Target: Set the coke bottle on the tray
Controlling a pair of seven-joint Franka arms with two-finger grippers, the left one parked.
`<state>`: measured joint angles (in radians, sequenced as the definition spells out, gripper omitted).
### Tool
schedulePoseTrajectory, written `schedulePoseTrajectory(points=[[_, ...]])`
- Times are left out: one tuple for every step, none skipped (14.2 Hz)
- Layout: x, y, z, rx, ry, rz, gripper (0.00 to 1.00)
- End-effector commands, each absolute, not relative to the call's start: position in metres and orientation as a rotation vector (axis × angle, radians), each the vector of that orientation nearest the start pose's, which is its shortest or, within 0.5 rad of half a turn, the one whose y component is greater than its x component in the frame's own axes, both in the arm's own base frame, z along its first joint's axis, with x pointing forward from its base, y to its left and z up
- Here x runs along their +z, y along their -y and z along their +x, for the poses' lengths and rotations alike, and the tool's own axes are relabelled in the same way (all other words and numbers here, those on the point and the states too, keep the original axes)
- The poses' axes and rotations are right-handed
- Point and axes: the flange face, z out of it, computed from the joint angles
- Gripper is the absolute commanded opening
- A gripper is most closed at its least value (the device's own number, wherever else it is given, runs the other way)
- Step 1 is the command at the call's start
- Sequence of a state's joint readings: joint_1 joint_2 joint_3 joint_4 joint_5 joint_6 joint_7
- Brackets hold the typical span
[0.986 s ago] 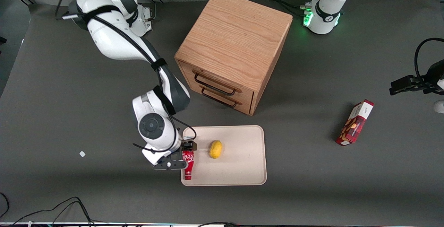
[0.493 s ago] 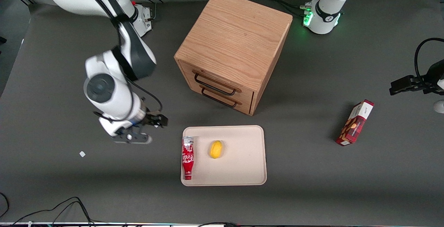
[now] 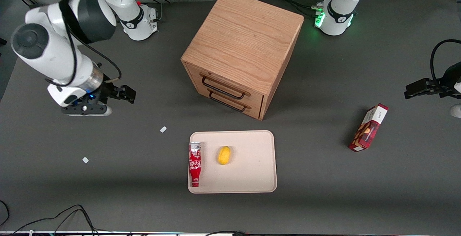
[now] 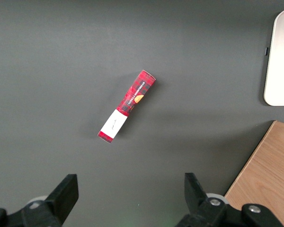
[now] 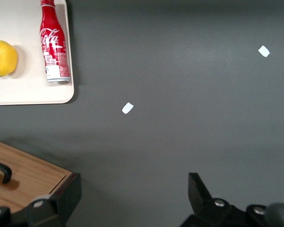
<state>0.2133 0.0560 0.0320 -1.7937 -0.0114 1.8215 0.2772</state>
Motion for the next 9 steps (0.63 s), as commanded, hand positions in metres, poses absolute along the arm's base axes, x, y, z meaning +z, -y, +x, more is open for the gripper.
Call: schedulePoseTrajectory(points=[[0.525, -0.123, 0.545, 0.041, -0.009, -3.129, 1.0], [0.533, -0.111, 0.542, 0.043, 0.01, -3.128, 1.0], [0.535, -0.106, 0.538, 0.073, 0.062, -3.12, 1.0], [0.542, -0.101, 0.533, 0.079, 0.105, -3.108, 1.0], [0.542, -0.097, 0.527, 0.084, 0.107, -3.107, 1.0], [0.548, -0.083, 0.52, 0.069, 0.085, -3.105, 1.0], [0.553, -0.077, 0.514, 0.059, 0.123, -3.098, 1.0], [0.562, -0.062, 0.508, 0.066, 0.132, -3.088, 1.0], [0.571, -0.053, 0.501, 0.091, 0.122, -3.081, 1.0]])
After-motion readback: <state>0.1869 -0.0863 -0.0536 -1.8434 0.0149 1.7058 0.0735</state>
